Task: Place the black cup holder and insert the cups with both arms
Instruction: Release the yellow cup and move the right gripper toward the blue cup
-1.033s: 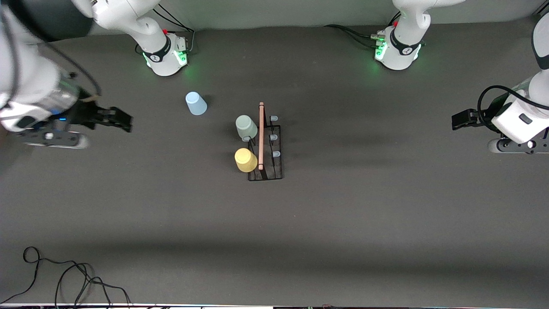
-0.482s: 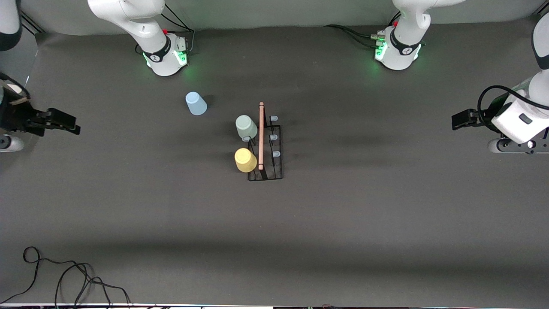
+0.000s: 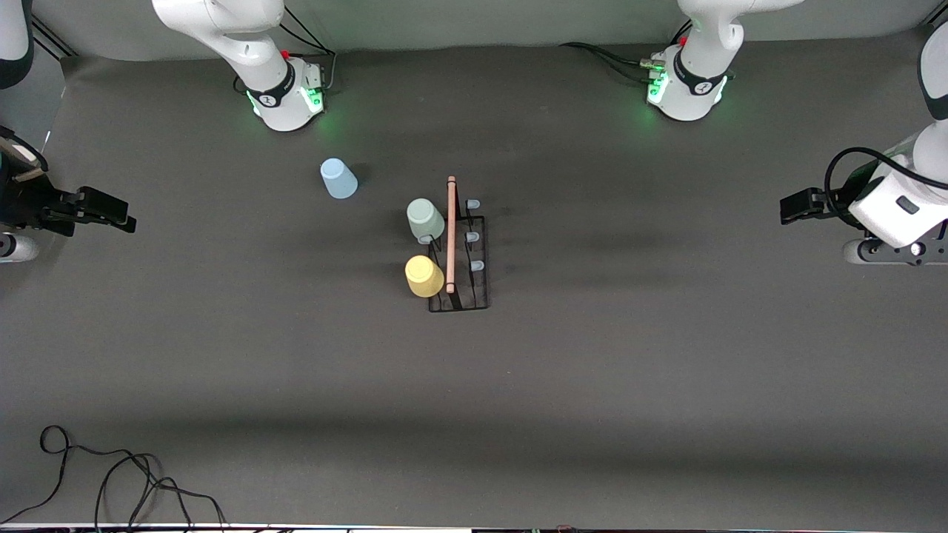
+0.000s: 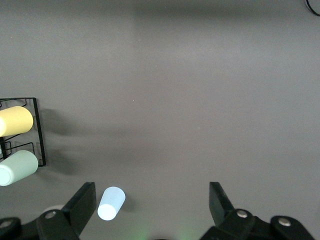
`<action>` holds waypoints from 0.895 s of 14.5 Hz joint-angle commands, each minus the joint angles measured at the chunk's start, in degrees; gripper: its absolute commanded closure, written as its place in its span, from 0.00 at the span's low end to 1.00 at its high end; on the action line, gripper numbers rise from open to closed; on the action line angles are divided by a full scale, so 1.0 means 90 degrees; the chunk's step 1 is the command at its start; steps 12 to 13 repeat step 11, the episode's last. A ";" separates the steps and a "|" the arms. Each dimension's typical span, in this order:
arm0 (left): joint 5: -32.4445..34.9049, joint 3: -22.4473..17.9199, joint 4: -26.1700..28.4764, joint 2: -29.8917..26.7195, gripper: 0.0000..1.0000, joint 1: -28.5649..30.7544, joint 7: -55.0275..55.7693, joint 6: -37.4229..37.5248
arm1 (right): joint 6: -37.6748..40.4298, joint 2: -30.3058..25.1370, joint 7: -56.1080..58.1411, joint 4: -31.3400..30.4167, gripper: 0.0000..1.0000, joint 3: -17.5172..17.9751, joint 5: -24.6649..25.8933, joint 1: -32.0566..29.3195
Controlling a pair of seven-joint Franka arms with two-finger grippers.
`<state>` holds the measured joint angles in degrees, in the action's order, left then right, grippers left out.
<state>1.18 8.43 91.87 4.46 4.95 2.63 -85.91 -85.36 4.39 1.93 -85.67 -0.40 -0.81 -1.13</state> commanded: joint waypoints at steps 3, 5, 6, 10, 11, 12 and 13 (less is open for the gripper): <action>-0.0024 0.0010 0.0173 -0.0203 0.01 0.0046 -0.0106 0.0014 | -0.0057 -0.0107 0.0069 -0.0090 0.00 -0.0306 0.0129 0.0311; -0.0024 0.0020 0.0163 -0.0203 0.01 0.0046 -0.0106 0.0004 | -0.0057 -0.0107 0.0069 -0.0090 0.00 -0.0326 0.0129 0.0311; -0.0024 0.0020 0.0173 -0.0203 0.01 0.0046 -0.0106 0.0014 | -0.0057 -0.0107 0.0078 -0.0090 0.00 -0.0326 0.0129 0.0302; -0.0024 0.0010 0.0173 -0.0203 0.01 0.0046 -0.0106 0.0014 | -0.0047 -0.0088 0.0069 -0.0090 0.00 -0.0317 0.0129 0.0311; -0.0024 0.0020 0.0163 -0.0203 0.01 0.0046 -0.0106 0.0004 | -0.0047 -0.0078 0.0069 -0.0080 0.00 -0.0317 0.0129 0.0311; -0.0024 0.0020 0.0163 -0.0203 0.01 0.0046 -0.0106 0.0004 | -0.0047 -0.0078 0.0069 -0.0080 0.00 -0.0317 0.0129 0.0311; -0.0024 0.0020 0.0163 -0.0203 0.01 0.0046 -0.0106 0.0004 | -0.0047 -0.0078 0.0069 -0.0080 0.00 -0.0317 0.0129 0.0311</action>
